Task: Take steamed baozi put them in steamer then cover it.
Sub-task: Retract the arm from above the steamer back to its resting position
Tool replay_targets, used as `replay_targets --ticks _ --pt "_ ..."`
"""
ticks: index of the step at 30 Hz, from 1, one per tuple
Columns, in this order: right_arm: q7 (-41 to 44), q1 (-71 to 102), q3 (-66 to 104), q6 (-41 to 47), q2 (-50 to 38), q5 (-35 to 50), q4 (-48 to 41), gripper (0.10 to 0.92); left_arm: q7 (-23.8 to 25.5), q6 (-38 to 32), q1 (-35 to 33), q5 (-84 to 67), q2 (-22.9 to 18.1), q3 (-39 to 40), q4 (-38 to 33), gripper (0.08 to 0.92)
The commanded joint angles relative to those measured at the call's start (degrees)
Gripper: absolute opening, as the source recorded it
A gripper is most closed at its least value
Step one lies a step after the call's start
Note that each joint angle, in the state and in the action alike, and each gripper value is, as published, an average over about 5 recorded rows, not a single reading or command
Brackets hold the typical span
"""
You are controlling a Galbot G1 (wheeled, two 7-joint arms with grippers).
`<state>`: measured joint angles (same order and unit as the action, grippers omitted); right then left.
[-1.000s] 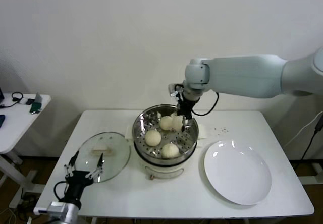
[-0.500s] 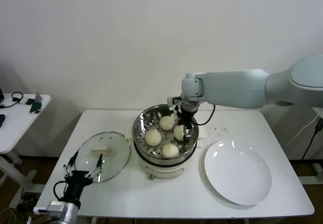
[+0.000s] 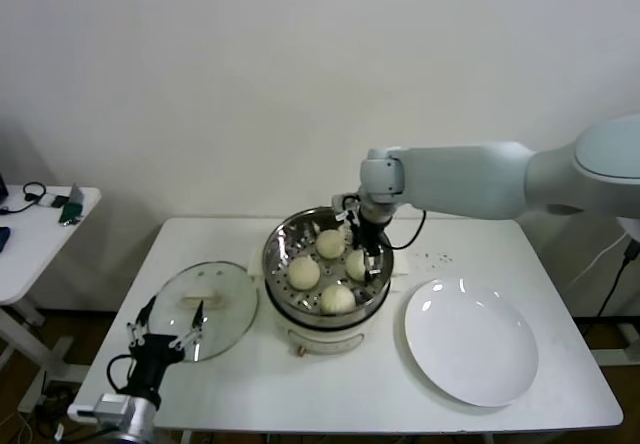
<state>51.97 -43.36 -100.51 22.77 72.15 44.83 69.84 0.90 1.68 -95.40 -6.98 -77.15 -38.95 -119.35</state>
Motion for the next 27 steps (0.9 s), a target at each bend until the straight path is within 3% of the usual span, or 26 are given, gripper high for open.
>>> replay_targets --ticks 1,7,15,22,27 --pt "0.1 -2.9 2.5 0.3 -4.0 1.1 2.4 0.823 0.0 0.0 0.1 0.1 0.0 0.0 0.0 0.823" --pt "-4.0 -4.6 7.8 -1.9 -11.6 2.9 6.5 0.823 0.0 0.0 0.1 0.2 0.2 -0.2 -0.1 0.823" --pt "-22.1 -0.5 16.5 -8.7 -22.4 0.5 13.9 0.823 -0.4 -0.9 0.4 1.4 -0.1 0.0 0.8 0.823" --pt "-38.6 11.3 26.3 -15.1 -33.0 -0.5 20.5 0.823 -1.3 -4.5 0.5 3.5 -0.3 0.3 0.9 0.823" --pt "-42.8 24.9 40.3 -16.5 -39.9 -3.0 24.8 0.823 -2.3 -7.1 1.1 4.6 -0.6 0.6 1.1 0.823"
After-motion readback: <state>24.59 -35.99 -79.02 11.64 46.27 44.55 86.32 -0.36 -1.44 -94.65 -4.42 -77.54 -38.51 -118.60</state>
